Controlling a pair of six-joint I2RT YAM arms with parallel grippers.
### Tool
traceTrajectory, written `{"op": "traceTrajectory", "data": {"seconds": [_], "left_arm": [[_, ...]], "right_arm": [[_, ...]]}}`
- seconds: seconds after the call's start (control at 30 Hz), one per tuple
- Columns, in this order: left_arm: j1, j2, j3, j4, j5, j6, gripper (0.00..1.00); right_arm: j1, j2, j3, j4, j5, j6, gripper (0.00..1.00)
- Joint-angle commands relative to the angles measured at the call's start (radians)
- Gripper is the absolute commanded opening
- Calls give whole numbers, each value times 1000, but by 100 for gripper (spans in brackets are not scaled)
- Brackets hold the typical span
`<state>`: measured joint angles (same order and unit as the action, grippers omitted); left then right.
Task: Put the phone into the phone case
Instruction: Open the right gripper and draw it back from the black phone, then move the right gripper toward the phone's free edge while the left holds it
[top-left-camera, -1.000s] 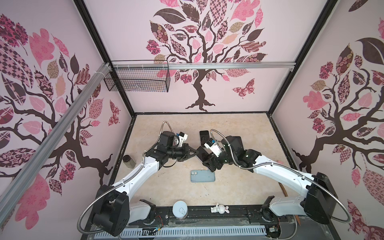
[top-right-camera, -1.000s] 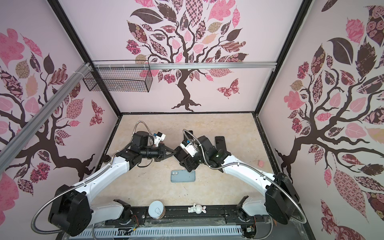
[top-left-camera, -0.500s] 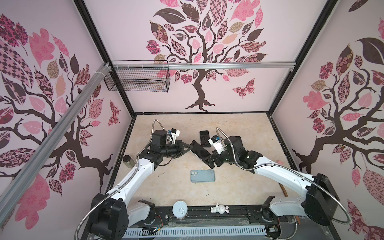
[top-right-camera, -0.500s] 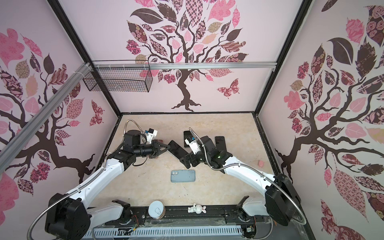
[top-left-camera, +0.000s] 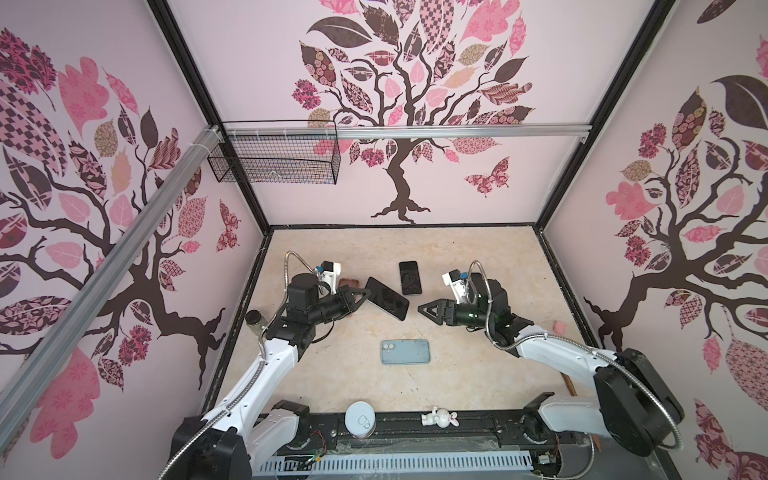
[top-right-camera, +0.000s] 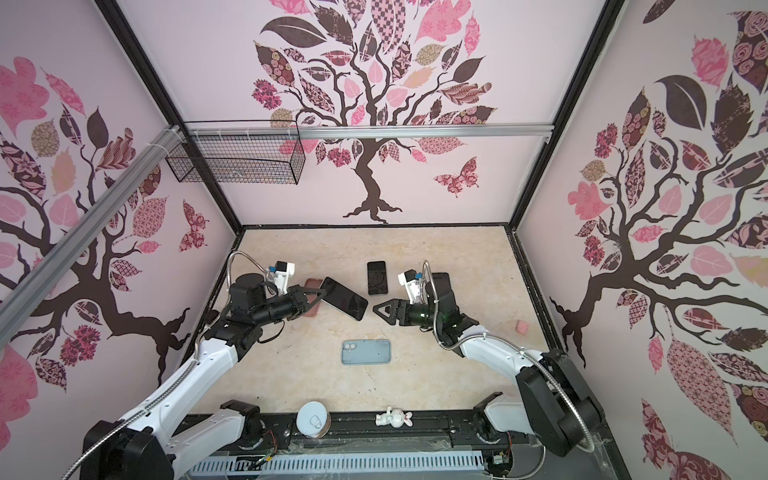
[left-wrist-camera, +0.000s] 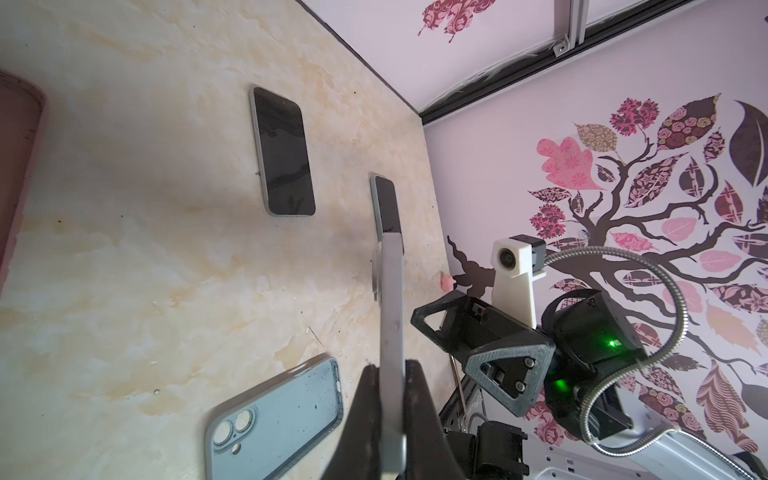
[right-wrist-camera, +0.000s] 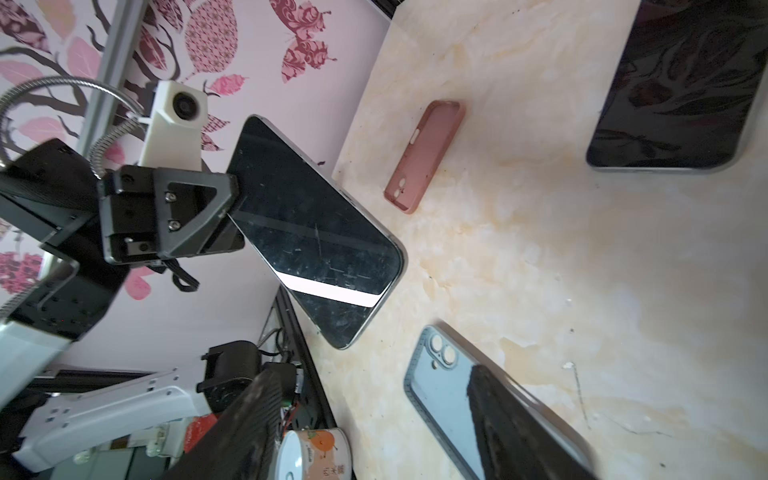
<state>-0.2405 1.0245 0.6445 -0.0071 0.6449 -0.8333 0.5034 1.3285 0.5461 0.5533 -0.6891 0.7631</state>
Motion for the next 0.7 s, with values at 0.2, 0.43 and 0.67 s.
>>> {"op": "traceTrajectory", "data": {"seconds": [0.2, 0.43, 0.67], "left_arm": [[4, -73, -92, 324, -2, -97, 0], [5, -53, -144, 503, 9, -211, 0], [5, -8, -186, 667, 27, -300, 0]], "right_arm": [[2, 140, -22, 502, -117, 277, 65], [3, 209, -12, 668, -163, 351, 61], [2, 272, 16, 789, -166, 427, 51]]}}
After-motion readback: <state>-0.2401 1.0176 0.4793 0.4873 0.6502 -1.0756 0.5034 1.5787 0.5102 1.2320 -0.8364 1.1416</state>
